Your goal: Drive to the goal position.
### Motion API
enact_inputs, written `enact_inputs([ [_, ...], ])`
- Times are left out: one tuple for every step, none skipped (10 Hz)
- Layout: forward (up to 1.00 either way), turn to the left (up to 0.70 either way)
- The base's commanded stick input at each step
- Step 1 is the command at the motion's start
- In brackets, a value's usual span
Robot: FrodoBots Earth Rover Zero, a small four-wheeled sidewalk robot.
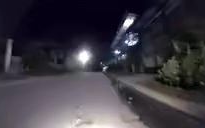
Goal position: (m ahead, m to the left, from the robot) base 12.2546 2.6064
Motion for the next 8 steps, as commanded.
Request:
enact_inputs([
  [0.70, 0.00],
  [0.70, 0.00],
  [0.70, 0.00],
  [0.70, 0.00],
  [0.70, 0.00],
  [0.70, 0.00],
  [0.70, 0.00],
  [0.70, -0.04],
])
